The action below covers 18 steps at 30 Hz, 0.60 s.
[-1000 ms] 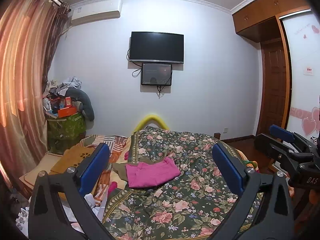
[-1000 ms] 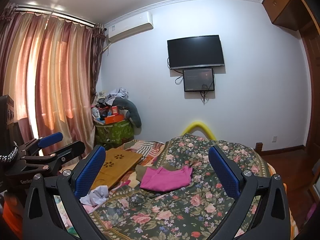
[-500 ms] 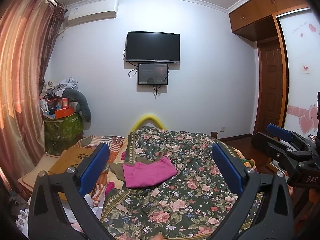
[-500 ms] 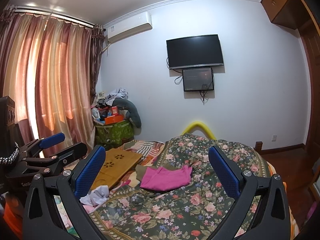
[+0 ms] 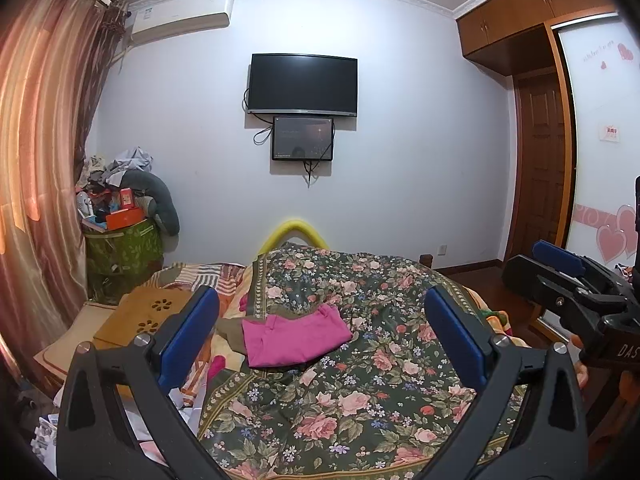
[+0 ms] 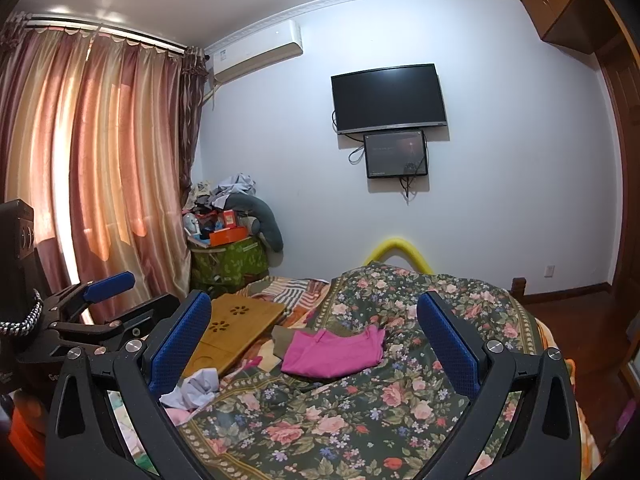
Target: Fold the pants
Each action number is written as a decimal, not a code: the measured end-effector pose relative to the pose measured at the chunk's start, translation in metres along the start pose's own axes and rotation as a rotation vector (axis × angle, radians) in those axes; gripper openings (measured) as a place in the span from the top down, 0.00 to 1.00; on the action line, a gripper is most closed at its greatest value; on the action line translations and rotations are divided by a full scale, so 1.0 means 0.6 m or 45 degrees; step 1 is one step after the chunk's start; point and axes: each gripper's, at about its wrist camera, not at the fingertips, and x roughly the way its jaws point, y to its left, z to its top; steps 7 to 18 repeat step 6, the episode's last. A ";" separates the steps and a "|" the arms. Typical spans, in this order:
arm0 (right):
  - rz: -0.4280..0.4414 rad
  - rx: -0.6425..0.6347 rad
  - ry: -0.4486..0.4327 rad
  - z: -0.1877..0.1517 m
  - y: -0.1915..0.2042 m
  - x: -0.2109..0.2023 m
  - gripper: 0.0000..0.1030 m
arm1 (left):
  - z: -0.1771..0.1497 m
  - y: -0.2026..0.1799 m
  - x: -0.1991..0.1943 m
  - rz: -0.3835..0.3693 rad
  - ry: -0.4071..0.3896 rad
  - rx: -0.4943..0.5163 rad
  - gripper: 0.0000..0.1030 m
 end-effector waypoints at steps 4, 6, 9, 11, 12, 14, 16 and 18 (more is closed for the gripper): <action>-0.005 0.005 0.003 -0.002 -0.002 0.001 0.01 | -0.001 0.000 0.002 0.000 0.004 0.004 0.00; -0.008 0.008 0.006 -0.003 -0.003 0.003 0.01 | -0.001 0.001 0.005 0.002 0.007 0.000 0.00; -0.008 0.008 0.006 -0.003 -0.003 0.003 0.01 | -0.001 0.001 0.005 0.002 0.007 0.000 0.00; -0.008 0.008 0.006 -0.003 -0.003 0.003 0.01 | -0.001 0.001 0.005 0.002 0.007 0.000 0.00; -0.008 0.008 0.006 -0.003 -0.003 0.003 0.01 | -0.001 0.001 0.005 0.002 0.007 0.000 0.00; -0.008 0.008 0.006 -0.003 -0.003 0.003 0.01 | -0.001 0.001 0.005 0.002 0.007 0.000 0.00; -0.008 0.008 0.006 -0.003 -0.003 0.003 0.01 | -0.001 0.001 0.005 0.002 0.007 0.000 0.00; -0.008 0.008 0.006 -0.003 -0.003 0.003 0.01 | -0.001 0.001 0.005 0.002 0.007 0.000 0.00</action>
